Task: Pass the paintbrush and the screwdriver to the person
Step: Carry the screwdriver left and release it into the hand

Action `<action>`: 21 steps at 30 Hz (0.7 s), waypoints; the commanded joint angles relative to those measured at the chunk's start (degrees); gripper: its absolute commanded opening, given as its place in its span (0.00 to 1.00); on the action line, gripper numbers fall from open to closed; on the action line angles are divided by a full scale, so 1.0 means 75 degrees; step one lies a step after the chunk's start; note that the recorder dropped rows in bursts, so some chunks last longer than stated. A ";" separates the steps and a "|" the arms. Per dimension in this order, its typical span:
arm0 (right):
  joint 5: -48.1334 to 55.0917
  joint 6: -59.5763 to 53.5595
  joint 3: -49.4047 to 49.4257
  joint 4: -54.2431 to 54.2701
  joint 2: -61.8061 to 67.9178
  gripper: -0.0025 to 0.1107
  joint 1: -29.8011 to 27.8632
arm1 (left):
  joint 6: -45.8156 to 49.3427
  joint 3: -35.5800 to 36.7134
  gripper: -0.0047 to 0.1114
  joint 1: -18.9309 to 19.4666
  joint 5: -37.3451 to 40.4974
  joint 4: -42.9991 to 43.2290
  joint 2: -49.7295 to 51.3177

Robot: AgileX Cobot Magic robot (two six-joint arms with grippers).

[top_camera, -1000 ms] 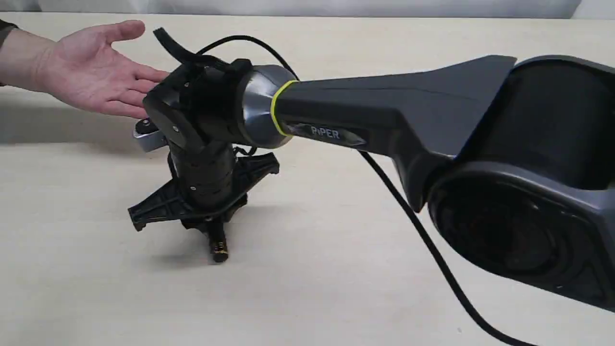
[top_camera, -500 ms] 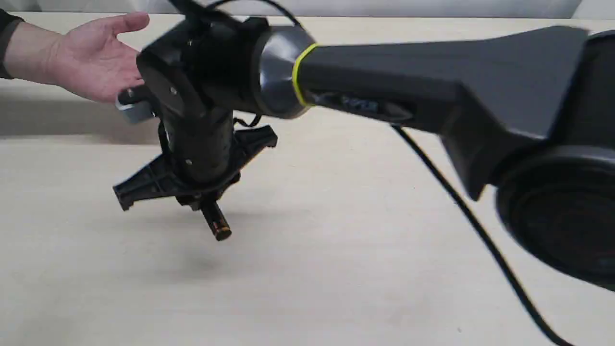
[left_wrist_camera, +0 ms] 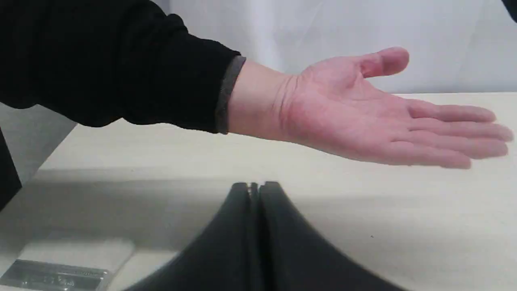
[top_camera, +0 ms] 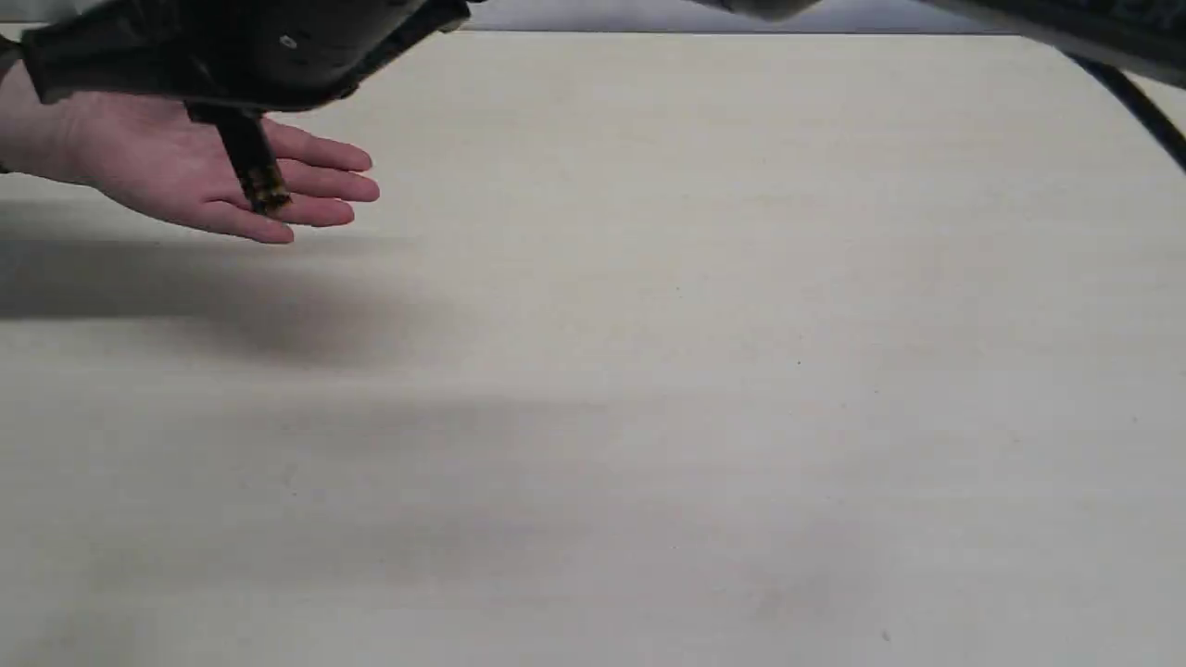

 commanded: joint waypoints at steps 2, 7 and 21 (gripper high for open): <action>-0.1042 -0.0074 -0.0001 -0.0074 0.0166 0.06 0.0001 | -0.0015 0.0015 0.04 -0.0063 -0.0061 -0.0007 -0.0019; -0.1853 -0.0074 -0.0001 -0.0560 0.0699 0.06 0.0001 | -0.0015 0.0015 0.04 -0.0063 -0.0061 -0.0007 -0.0019; -0.1430 -0.0074 -0.0001 -0.0644 0.1614 0.49 0.0001 | -0.0015 0.0015 0.04 -0.0063 -0.0041 -0.0024 -0.0019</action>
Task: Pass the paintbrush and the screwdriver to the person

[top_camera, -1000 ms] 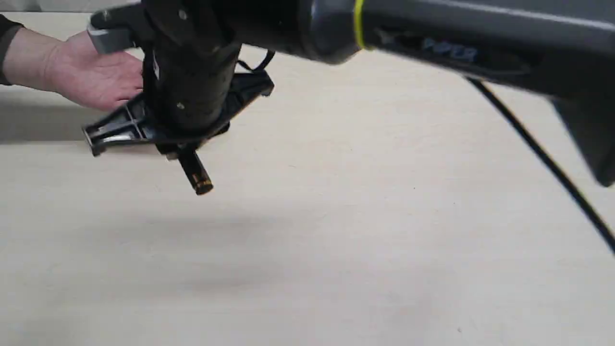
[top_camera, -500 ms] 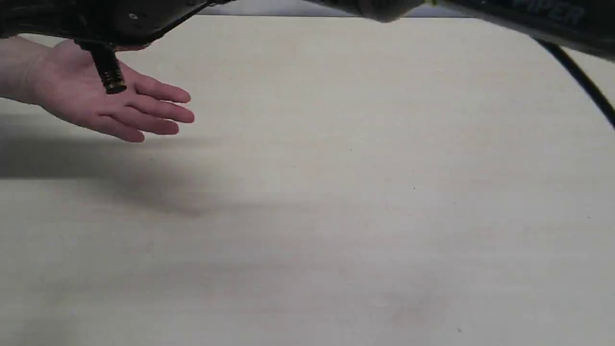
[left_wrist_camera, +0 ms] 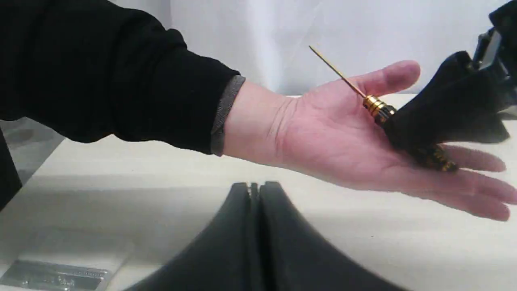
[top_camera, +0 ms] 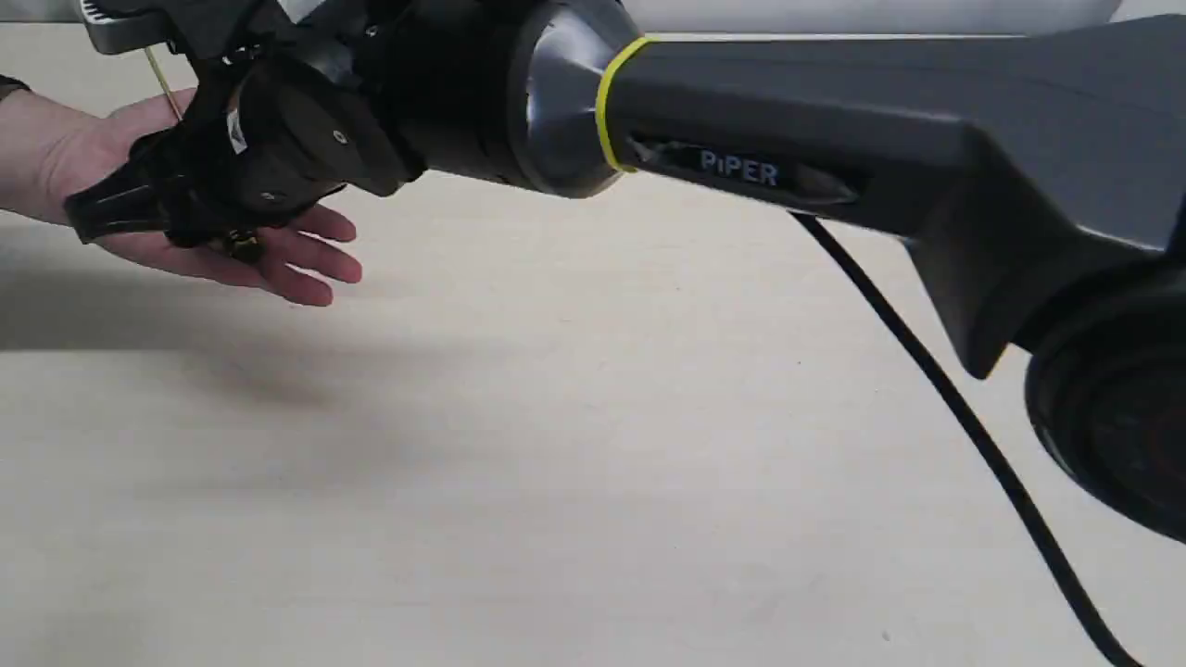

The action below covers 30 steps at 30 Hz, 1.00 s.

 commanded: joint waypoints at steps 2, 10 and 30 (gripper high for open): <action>0.0658 -0.0062 -0.0001 -0.0249 -0.0219 0.44 0.0001 | -0.0015 0.0015 0.04 -0.0063 -0.0041 -0.0024 -0.0019; 0.2624 0.0166 -0.0001 -0.1612 -0.1295 0.06 0.0001 | -0.0015 0.0015 0.04 -0.0063 -0.0041 -0.0024 -0.0019; 0.1840 0.3177 0.5188 -0.5132 -0.6830 0.06 0.2270 | -0.0015 0.0015 0.04 -0.0063 -0.0047 0.0011 -0.0019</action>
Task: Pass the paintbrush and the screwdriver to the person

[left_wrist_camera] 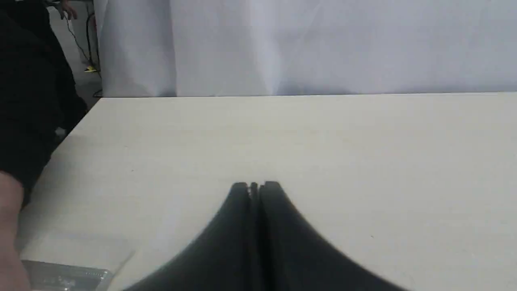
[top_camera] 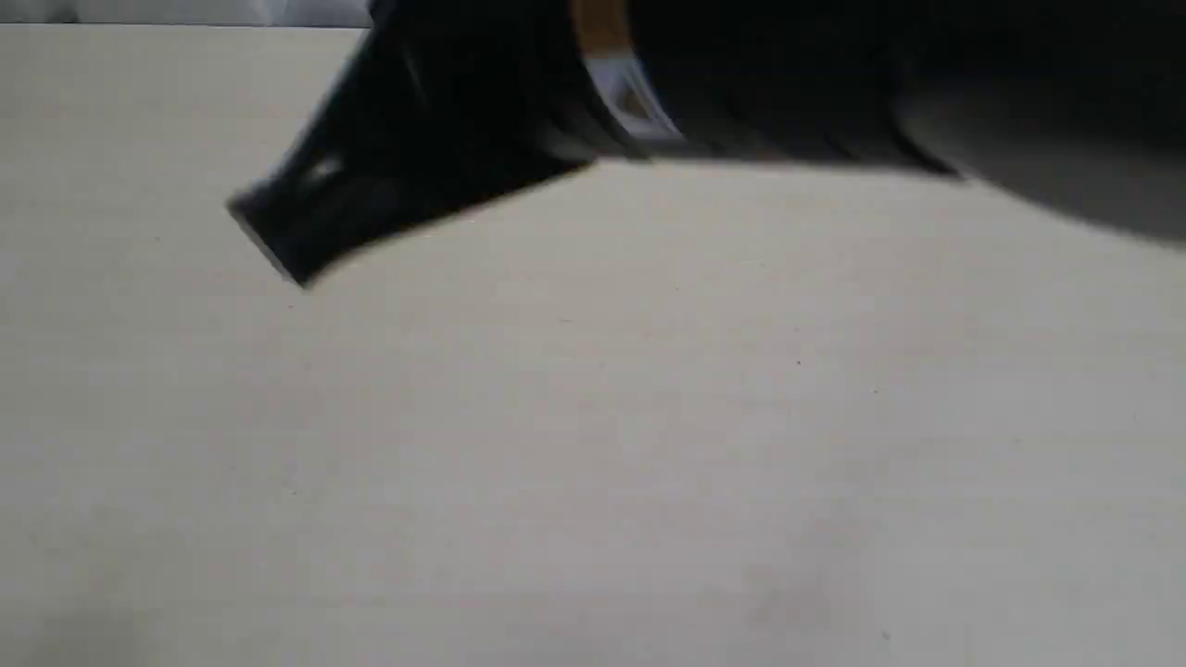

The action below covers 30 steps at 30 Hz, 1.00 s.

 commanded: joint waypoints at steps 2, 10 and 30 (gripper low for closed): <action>-0.0036 0.1581 0.1495 -0.1380 -0.1243 0.06 0.0736 | -0.0015 0.0015 0.04 -0.0063 -0.0047 0.0011 -0.0019; -0.0036 0.4002 0.3402 -0.2166 -0.3204 0.06 0.1547 | -0.0015 0.0015 0.04 -0.0063 -0.0047 0.0011 -0.0019; 0.0428 0.3712 0.4939 0.1280 -0.5701 0.06 0.1796 | -0.0015 0.0015 0.04 -0.0063 -0.0040 -0.0028 -0.0019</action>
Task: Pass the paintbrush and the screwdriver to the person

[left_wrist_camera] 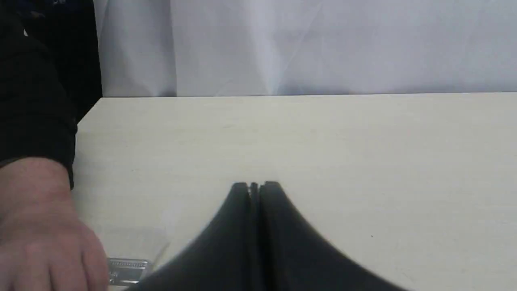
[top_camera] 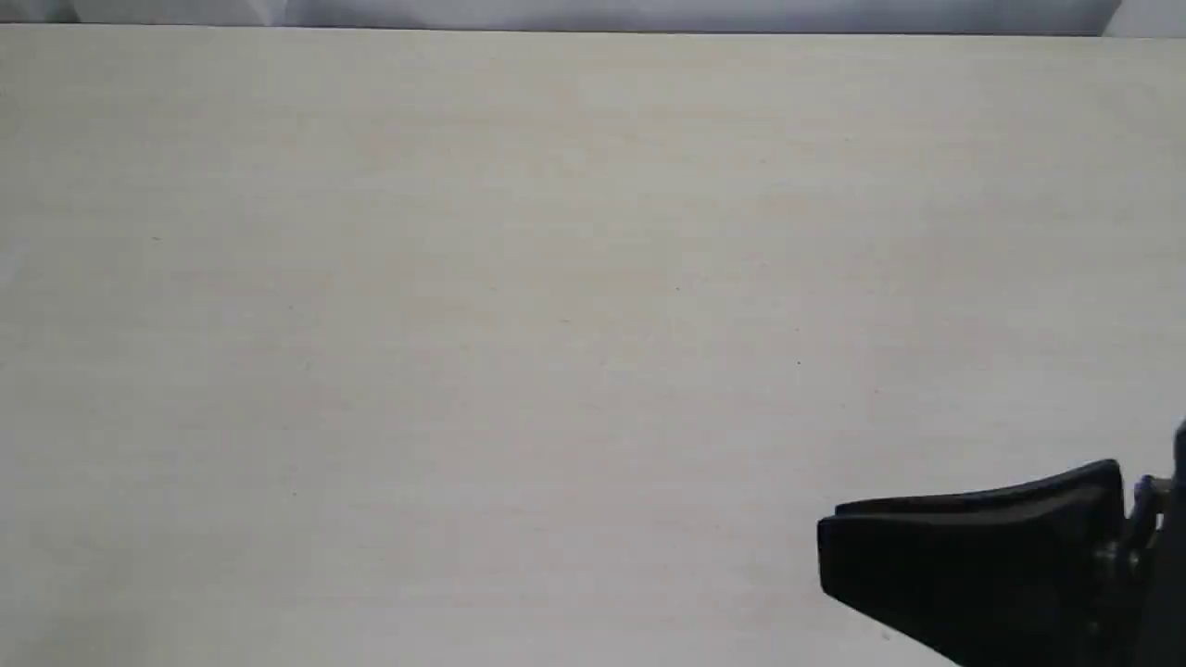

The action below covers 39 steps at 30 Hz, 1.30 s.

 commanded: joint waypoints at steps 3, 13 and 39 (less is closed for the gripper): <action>0.0739 -0.0284 0.0008 -0.0790 -0.0357 0.06 -0.0001 | -0.0015 0.0015 0.04 -0.0063 -0.0040 -0.0028 -0.0019; 0.1060 -0.0987 0.0145 -0.3014 -0.0512 0.06 -0.0054 | -0.0015 0.0015 0.04 -0.0063 -0.0040 -0.0028 -0.0019; -0.6501 -0.1949 0.3771 -0.3329 -0.3232 0.06 -1.0907 | -0.0015 0.0015 0.04 -0.0063 -0.0053 -0.0001 -0.0019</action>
